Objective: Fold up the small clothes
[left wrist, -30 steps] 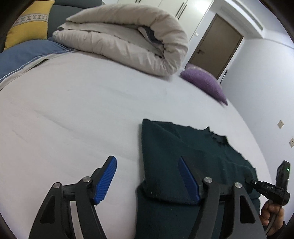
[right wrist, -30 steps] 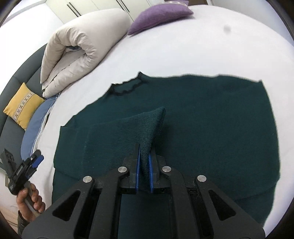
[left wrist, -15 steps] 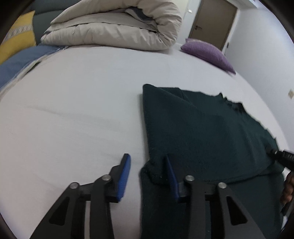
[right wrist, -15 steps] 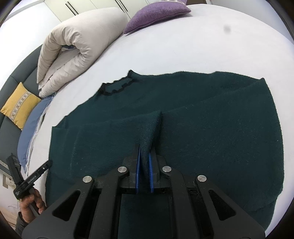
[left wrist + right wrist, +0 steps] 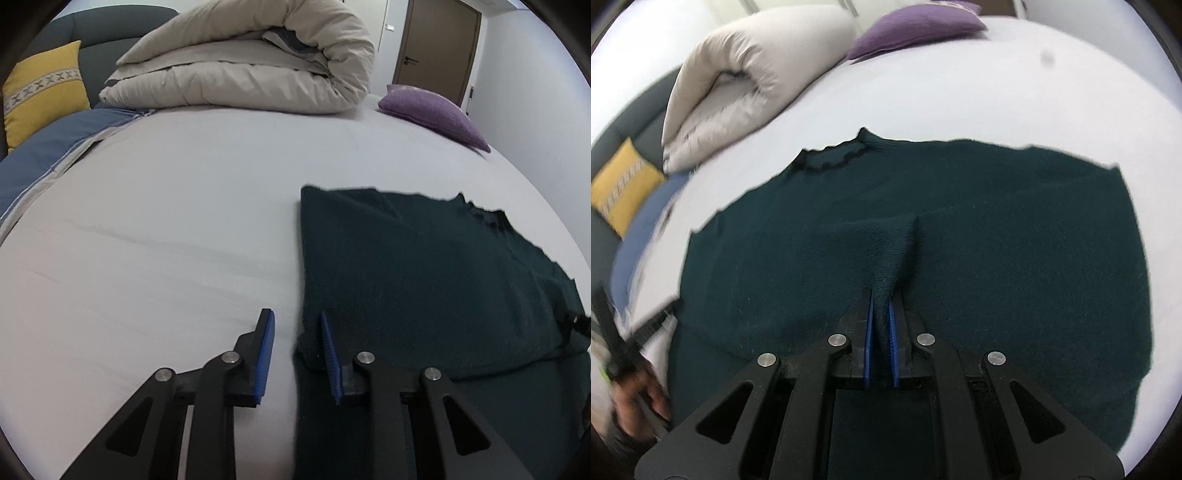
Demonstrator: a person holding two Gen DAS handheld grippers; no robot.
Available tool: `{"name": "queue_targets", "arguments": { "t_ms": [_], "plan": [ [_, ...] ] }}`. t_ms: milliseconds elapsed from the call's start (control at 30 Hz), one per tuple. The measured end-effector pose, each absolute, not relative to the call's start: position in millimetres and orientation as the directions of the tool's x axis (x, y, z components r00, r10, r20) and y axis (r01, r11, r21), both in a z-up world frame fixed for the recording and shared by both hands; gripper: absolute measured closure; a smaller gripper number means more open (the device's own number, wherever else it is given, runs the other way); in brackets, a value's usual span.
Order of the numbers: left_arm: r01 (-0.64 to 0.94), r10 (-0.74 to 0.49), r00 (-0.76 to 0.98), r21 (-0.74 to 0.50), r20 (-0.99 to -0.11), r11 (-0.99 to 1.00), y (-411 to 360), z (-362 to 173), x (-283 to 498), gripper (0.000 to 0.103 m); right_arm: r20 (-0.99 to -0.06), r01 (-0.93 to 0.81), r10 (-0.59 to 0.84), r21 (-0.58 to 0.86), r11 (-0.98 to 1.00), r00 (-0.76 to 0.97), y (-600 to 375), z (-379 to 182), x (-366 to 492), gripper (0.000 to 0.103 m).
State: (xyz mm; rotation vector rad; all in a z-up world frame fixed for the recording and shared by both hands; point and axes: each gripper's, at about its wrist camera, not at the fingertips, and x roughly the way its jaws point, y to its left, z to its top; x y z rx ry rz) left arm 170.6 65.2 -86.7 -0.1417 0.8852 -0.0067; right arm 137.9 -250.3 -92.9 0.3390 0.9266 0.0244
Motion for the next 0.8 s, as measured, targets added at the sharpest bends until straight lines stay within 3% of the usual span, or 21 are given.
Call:
{"name": "queue_targets", "arguments": {
  "t_ms": [33,100,133,167,267,400,567,800],
  "plan": [
    [-0.055,-0.058,0.641,-0.122,-0.765,0.991,64,-83,172,0.074,-0.778,0.129,0.171,0.308,0.943,0.605,-252,-93,138,0.096],
    [-0.053,-0.047,0.662,-0.11,-0.748,0.993,62,-75,175,0.057,-0.775,0.139,0.188,0.334,0.932,0.603,-256,-95,140,0.096],
    [-0.051,-0.039,0.674,-0.1,-0.737,0.994,60,-71,178,0.044,-0.774,0.138,0.19,0.337,0.931,0.603,-257,-96,140,0.096],
    [-0.053,-0.019,0.687,-0.076,-0.727,0.996,58,-67,183,0.039,-0.773,0.133,0.191,0.334,0.933,0.605,-256,-96,140,0.096],
    [-0.056,0.004,0.687,-0.047,-0.727,0.997,52,-67,207,0.039,-0.773,0.113,0.182,0.311,0.944,0.608,-253,-95,139,0.096],
    [-0.032,-0.033,0.578,-0.063,-0.816,0.998,45,-96,256,0.044,-0.769,0.1,0.173,0.293,0.951,0.615,-252,-93,138,0.096],
    [-0.042,-0.032,0.599,-0.071,-0.8,0.997,46,-107,258,0.048,-0.765,0.12,0.12,0.249,0.961,0.633,-252,-88,137,0.097],
    [-0.025,-0.033,0.615,-0.062,-0.788,0.998,45,-108,257,0.05,-0.757,0.207,0.162,0.367,0.907,0.633,-282,-103,134,0.098]
  ]
}}
